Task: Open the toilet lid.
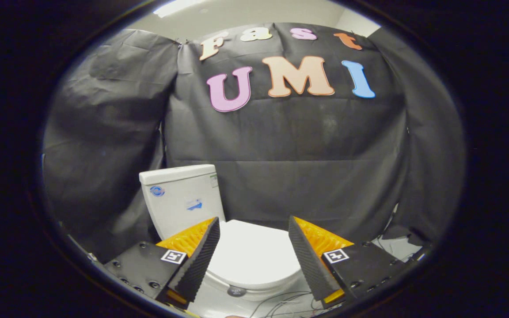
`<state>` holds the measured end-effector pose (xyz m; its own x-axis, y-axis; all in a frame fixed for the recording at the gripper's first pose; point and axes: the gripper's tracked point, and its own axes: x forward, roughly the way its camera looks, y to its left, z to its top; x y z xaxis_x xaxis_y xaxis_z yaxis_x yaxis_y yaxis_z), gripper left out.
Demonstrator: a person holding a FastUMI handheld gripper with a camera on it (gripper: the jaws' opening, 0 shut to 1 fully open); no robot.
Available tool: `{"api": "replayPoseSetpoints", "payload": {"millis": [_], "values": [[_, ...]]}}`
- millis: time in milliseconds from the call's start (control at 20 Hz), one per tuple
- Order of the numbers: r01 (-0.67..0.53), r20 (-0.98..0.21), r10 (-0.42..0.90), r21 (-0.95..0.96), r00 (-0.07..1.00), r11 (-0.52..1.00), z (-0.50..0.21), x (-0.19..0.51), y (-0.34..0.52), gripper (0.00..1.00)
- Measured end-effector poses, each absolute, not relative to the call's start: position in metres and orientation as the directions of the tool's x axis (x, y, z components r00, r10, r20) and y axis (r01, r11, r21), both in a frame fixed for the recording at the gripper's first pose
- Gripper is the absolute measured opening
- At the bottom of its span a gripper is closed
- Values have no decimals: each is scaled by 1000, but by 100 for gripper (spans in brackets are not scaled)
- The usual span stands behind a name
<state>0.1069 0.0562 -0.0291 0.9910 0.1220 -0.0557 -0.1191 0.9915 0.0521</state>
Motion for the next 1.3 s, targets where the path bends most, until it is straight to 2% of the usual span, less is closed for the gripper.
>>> {"api": "replayPoseSetpoints", "payload": {"millis": [300,600,850,1100,1300], "values": [[-58,30,51,302,998,952,-48,137,89,96],[63,74,-137,614,988,787,-84,139,96,94],[177,-9,-255,742,967,646,-139,116,111,94],[280,-135,-306,822,942,497,-199,94,123,88],[343,-209,-354,861,912,375,-239,76,121,88]]}}
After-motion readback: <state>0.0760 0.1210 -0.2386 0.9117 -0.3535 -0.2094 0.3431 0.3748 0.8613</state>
